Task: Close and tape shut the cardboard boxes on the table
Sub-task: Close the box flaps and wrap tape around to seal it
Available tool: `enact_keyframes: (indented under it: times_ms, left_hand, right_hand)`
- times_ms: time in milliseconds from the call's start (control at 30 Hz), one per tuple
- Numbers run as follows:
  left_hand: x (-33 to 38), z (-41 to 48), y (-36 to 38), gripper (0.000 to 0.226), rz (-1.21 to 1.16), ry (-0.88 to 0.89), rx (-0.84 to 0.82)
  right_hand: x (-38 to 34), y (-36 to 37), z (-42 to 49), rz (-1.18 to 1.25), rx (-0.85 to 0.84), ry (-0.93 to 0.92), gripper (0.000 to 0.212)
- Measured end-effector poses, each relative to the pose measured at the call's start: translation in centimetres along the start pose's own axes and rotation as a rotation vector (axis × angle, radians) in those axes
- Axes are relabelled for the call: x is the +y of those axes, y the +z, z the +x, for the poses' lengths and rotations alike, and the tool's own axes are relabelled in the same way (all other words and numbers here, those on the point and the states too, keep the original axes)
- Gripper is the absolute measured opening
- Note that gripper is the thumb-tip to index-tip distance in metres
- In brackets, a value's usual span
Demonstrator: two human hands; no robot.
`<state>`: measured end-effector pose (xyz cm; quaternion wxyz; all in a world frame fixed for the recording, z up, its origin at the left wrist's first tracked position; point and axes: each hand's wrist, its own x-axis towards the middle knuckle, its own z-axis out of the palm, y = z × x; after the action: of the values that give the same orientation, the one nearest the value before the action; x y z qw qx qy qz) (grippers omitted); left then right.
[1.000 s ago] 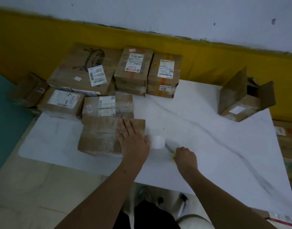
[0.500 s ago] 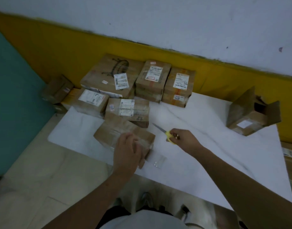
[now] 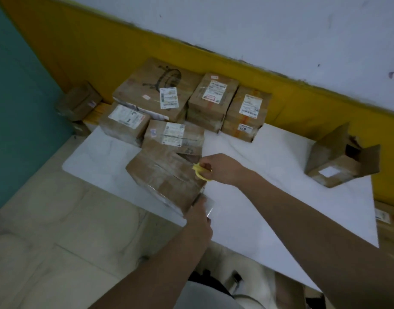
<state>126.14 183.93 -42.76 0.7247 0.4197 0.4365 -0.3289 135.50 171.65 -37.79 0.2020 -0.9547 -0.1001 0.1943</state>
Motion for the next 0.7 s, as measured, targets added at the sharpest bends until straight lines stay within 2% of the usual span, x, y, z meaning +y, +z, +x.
enact_keyframes:
  times_ms: [133,233,367,500,567,667,700]
  left_hand:
    - [0.6,0.7,0.9,0.043,-0.034,-0.009,0.038]
    - [1.0,1.1,1.0,0.032,-0.103,-0.049,0.033]
    - [0.2,1.7,-0.2,0.044,0.029,-0.025,0.032]
    - [0.1,3.0,-0.2,0.057,-0.013,-0.048,0.028]
    - [-0.1,2.3,0.9,0.045,-0.018,-0.057,0.000]
    - [-0.9,1.8,2.1,0.012,0.014,-0.005,-0.058]
    - [-1.1,1.8,2.2,0.010,0.012,0.009,-0.084]
  right_hand:
    - [-0.9,1.8,0.8,-0.039,-0.055,0.022,0.034]
    - [-0.9,2.9,1.2,0.017,-0.067,0.025,0.025]
    - [-1.1,3.9,1.2,0.038,-0.048,0.021,0.019]
    - [-0.9,4.3,1.1,0.057,-0.008,0.006,0.019]
    - [-0.9,4.0,1.3,0.049,-0.036,-0.004,0.020]
    - [-0.4,2.6,1.4,0.074,-0.083,0.005,0.021]
    - [-0.2,1.8,1.2,0.078,-0.104,0.007,0.022]
